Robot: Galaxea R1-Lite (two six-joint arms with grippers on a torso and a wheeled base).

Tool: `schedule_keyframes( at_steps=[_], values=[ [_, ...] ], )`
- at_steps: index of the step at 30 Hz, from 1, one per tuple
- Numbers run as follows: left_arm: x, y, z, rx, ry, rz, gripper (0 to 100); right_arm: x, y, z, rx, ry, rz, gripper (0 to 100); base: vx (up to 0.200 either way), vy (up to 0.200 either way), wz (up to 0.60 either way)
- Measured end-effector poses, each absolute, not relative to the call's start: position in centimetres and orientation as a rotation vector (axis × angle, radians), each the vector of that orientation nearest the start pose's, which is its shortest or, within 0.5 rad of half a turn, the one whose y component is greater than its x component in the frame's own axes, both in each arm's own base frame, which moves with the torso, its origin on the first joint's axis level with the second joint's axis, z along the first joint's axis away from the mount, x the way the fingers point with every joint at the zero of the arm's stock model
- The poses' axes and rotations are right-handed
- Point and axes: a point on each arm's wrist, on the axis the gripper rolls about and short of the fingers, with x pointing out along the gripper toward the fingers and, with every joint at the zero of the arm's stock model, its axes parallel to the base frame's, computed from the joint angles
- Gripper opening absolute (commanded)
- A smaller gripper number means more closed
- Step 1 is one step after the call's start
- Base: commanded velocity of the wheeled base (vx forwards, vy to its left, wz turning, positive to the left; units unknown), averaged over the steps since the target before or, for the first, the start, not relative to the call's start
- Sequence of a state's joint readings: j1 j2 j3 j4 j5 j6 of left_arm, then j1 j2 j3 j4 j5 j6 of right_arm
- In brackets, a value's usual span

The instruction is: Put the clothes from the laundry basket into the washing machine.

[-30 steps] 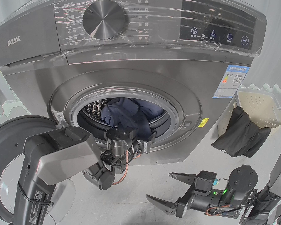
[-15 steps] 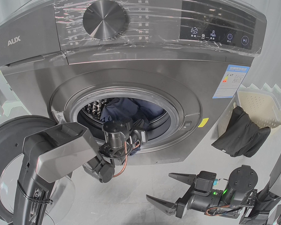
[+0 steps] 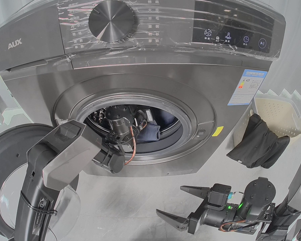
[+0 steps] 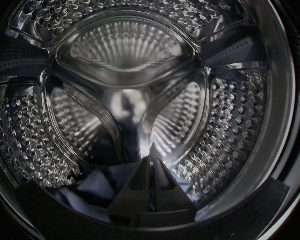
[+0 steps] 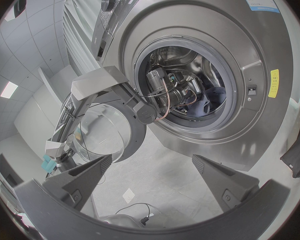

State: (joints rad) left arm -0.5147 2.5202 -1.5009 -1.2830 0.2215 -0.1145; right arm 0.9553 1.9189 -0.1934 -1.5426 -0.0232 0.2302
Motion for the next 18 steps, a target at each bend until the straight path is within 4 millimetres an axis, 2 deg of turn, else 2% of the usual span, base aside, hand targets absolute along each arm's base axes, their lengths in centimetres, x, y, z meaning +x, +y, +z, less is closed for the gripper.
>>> schedule_keyframes(
  at_steps=[9,18],
  values=[
    [46.3,-23.0,11.1,-0.232,-0.297,-0.245,0,14.6,20.4,7.8,0.122,0.274,0.896,100,0.0,0.0,0.0],
    [47.2,-23.0,10.3,-0.231,-0.294,-0.239,0,14.6,20.4,7.7,0.121,0.28,0.893,100,0.0,0.0,0.0]
  ],
)
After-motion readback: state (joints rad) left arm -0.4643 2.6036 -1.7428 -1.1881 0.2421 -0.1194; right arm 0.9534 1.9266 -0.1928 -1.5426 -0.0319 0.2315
